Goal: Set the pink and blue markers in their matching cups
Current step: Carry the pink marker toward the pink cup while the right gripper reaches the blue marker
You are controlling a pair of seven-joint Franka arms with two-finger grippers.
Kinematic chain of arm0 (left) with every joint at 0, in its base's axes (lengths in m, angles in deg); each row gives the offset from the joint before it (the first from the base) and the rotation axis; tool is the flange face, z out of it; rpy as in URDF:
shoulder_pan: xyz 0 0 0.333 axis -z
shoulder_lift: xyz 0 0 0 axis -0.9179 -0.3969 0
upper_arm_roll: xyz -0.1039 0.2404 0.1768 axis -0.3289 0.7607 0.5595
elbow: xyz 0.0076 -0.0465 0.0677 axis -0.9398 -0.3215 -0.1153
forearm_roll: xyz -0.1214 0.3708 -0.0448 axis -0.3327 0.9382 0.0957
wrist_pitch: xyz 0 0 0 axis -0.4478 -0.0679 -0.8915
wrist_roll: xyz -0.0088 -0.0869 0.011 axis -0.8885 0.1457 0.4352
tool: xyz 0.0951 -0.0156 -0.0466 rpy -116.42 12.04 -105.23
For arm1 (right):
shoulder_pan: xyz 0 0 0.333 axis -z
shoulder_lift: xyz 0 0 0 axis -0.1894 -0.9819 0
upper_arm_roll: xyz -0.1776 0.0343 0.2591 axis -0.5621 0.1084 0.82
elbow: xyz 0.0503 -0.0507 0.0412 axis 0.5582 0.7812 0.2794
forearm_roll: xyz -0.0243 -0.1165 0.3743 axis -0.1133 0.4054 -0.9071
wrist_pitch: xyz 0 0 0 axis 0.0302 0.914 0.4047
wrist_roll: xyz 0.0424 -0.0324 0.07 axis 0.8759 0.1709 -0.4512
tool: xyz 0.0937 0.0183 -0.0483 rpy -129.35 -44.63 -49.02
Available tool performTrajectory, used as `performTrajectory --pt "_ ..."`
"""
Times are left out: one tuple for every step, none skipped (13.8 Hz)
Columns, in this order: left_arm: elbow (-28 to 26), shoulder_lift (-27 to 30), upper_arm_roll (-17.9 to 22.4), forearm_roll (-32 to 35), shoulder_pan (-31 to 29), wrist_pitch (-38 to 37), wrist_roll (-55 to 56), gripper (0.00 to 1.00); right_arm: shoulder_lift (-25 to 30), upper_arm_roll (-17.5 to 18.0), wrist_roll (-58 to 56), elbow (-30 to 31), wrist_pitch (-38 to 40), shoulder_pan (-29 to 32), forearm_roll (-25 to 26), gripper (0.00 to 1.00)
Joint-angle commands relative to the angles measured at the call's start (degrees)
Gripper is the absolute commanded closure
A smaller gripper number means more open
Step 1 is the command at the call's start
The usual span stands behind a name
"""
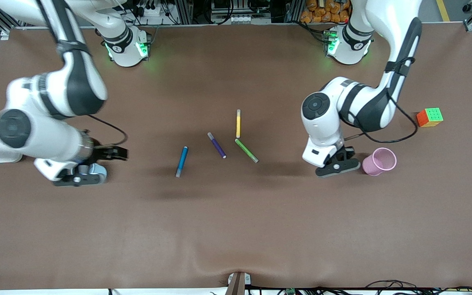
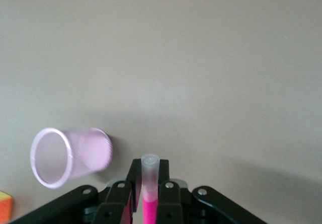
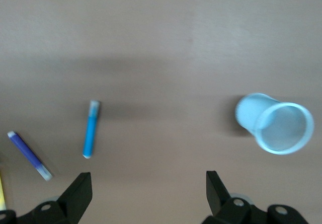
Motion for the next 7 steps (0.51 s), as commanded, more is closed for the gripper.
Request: performTrajectory --pt "-0.2 1.33 -0.52 4.46 -1.2 -1.13 -1.08 1.0 -4.64 -0.53 5.2 -0.93 -4.51 -4.57 -0.14 0.0" --pt "-0.29 1.41 -0.61 6.39 -2.25 -0.61 -1.08 1.0 -5.96 -0.62 6.0 -0.76 -6.62 -5.46 -0.05 0.0" --pt "-0.37 1.33 -0.87 8.41 -3.74 0.0 -1.17 1.0 -7.01 -0.62 6.88 0.2 -9.6 -6.16 -0.05 0.0" --pt "-0.9 1.33 -0.87 9.38 -4.28 1.31 -1.43 1.0 -8.07 -0.62 8.02 1.43 -13.29 -6.69 -0.05 0.0" --pt "-0.9 1.33 -0.7 10.0 -5.06 2.37 -1.7 1.0 -9.3 -0.62 9.33 2.66 -16.8 -7.31 -0.05 0.0" --pt "-0.99 1.76 -1.13 10.53 -6.99 2.47 -3.18 1.0 -10.79 -0.53 12.04 3.71 -20.67 -8.36 -0.05 0.0" --pt "-1.51 2.46 -1.14 10.54 -7.88 2.82 -4.32 1.0 -12.54 -0.62 14.24 4.33 -23.67 -9.67 0.3 0.0"
